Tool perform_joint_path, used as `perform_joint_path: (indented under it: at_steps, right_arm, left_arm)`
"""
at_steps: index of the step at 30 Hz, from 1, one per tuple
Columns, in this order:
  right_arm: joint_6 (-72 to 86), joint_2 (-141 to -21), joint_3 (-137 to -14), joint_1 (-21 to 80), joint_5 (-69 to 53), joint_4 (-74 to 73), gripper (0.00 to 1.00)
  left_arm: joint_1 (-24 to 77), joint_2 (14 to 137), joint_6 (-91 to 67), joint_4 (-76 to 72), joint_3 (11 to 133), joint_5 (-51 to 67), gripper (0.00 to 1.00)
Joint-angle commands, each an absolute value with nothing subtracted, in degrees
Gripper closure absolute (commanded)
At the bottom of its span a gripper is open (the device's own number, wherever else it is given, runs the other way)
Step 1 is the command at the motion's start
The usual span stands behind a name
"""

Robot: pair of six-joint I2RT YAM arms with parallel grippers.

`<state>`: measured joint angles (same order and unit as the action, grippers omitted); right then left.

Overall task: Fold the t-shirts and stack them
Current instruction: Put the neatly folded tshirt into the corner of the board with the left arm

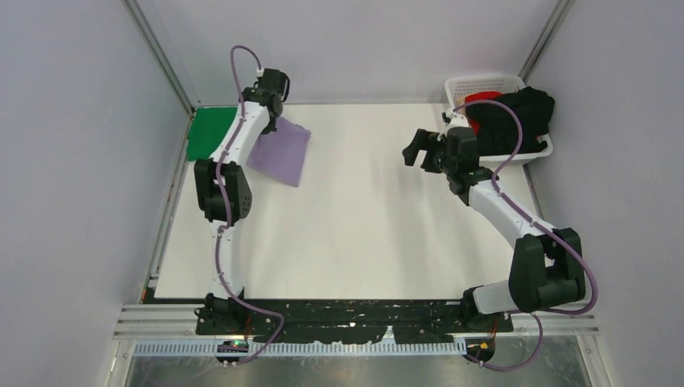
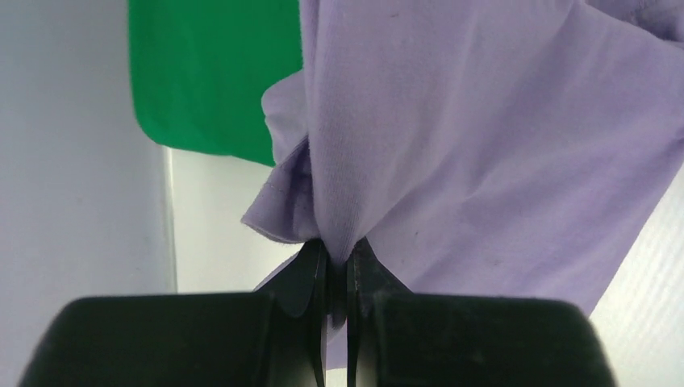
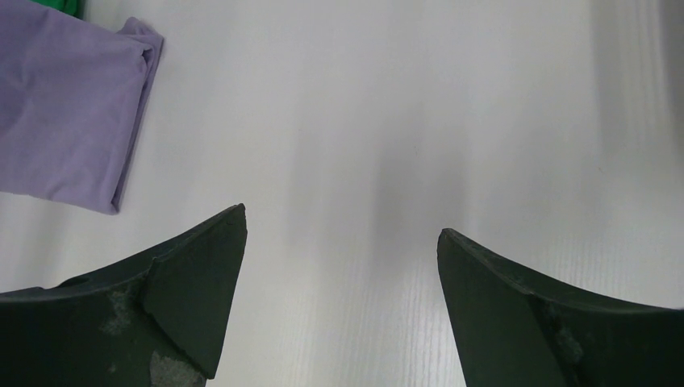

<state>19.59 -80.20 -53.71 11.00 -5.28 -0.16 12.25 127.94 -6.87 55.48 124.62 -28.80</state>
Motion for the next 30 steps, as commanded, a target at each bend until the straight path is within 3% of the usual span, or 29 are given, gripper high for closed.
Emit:
perform_joint_path:
  at_steps: [1,9,19,30]
  right_arm:
    - [18.5,-78.0,-53.0,10.7,-3.5,3.9,0.04]
    - [18.4,-78.3,-53.0,10.7,-2.8,4.0,0.05]
    - [17.9,-77.6,-52.6,10.7,-1.0,3.8,0.04]
    - [17.8,-77.9,-53.0,10.8,-1.3,3.0,0.05]
  left_arm:
    - [12.1,129.4,1.4,50.4,131.9,-39.6,1.00]
    - [10.2,128.1,6.8,38.9,132.8,-40.4,1.00]
    - [5.8,127.0,7.4,36.5,137.1,-39.3,1.00]
    - [-2.7,131.4,-4.5,38.8,135.9,-26.6,1.00]
